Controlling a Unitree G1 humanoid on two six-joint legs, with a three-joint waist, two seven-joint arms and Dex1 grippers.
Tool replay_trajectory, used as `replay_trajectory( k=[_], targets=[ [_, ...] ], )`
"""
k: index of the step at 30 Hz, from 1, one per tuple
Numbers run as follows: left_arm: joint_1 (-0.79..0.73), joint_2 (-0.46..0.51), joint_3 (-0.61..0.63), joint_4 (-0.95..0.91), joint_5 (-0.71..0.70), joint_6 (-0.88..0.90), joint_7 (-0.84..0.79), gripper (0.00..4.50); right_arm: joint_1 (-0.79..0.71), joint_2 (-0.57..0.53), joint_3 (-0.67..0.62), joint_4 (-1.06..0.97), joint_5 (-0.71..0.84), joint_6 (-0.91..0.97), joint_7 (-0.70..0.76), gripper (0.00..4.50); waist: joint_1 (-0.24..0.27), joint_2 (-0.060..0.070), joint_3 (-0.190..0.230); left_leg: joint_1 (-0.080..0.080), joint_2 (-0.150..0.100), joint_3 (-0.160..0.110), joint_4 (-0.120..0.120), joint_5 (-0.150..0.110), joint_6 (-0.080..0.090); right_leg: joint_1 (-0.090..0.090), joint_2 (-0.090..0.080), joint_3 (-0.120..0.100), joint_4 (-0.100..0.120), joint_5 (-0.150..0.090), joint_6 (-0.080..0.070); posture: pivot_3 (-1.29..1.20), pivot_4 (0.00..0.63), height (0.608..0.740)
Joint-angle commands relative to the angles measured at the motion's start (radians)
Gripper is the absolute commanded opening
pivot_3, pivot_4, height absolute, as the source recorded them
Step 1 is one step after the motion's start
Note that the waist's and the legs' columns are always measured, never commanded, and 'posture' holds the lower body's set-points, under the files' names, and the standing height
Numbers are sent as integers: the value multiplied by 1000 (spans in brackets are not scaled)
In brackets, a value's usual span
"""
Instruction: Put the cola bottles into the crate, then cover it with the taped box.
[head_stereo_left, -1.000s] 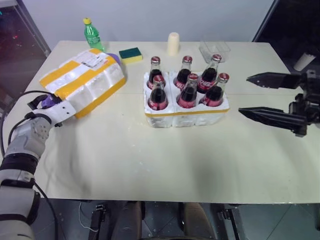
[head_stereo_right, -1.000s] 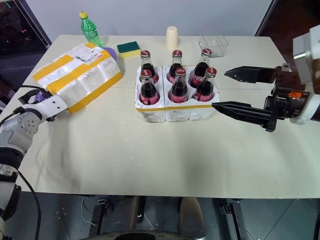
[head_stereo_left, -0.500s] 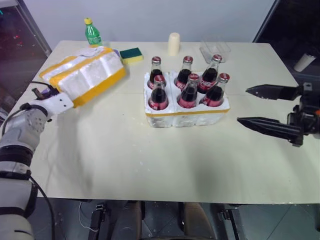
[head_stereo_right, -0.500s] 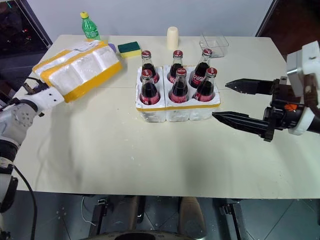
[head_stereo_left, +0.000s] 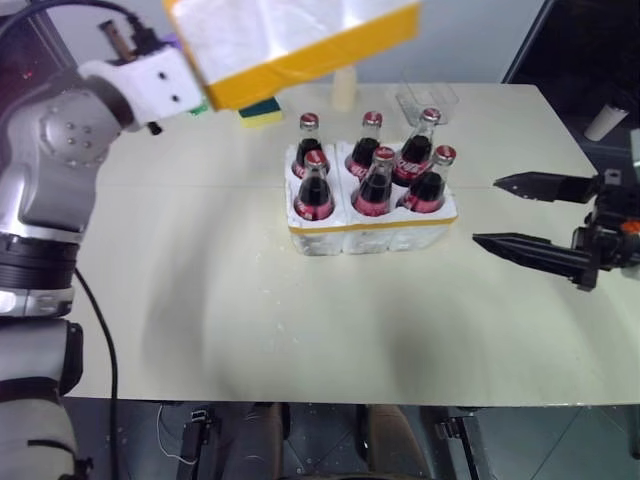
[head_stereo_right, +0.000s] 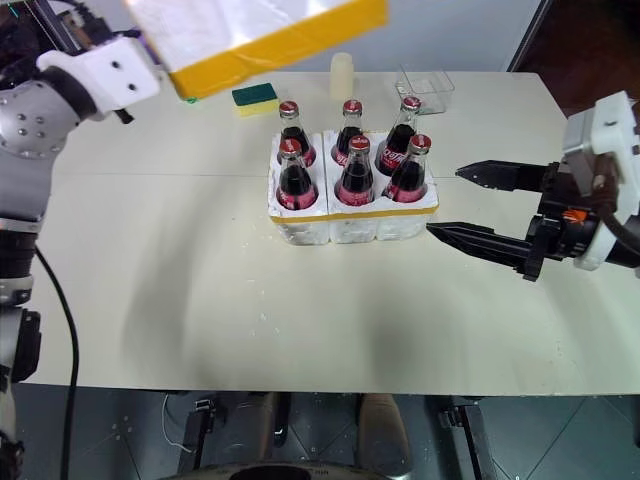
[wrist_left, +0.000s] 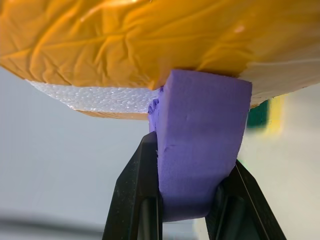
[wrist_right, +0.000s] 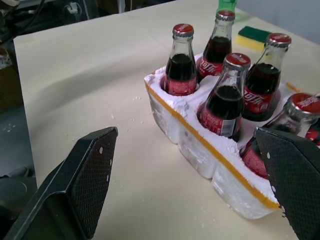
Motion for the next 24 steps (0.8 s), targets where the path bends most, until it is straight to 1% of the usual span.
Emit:
replay_trajectory(
  k=[1,4,7,12,18,23,24],
  targets=[
    [-21,9,16,-89,-35,-18,-71,457,-1,8,-8,14,-28,-35,-13,4500,-1,0,0,0,0,0,0,0,0,0,0,0,0,0,0,0,150,739],
    [8,14,9,-123,-36,-35,-113,457,6,13,-5,19,-46,-46,-22,4500,0,0,0,0,0,0,0,0,0,0,0,0,0,0,0,0,150,739],
    [38,28,-6,-131,-1,-78,-126,457,6,22,-4,18,-49,-50,-32,4500,1,0,0,0,0,0,0,0,0,0,0,0,0,0,0,0,150,739],
    [82,26,-12,-157,17,-110,-148,457,25,40,5,14,-76,-66,-37,4500,4,0,0,0,0,0,1,0,0,1,0,0,0,0,0,0,150,739],
    [98,-7,-75,-145,108,-196,-109,457,9,53,21,24,-82,-82,-56,4500,5,0,0,0,0,0,1,0,0,1,0,0,0,0,0,0,150,739],
    [95,-39,-80,-113,136,-209,-93,457,1,64,39,26,-89,-91,-74,4500,5,0,0,1,0,0,1,0,0,2,0,0,0,0,0,0,150,739],
    [95,-41,-82,-103,142,-216,-91,942,3,66,38,23,-90,-92,-76,4500,5,0,0,1,0,0,1,0,0,2,0,0,0,0,0,0,150,739]
  ],
)
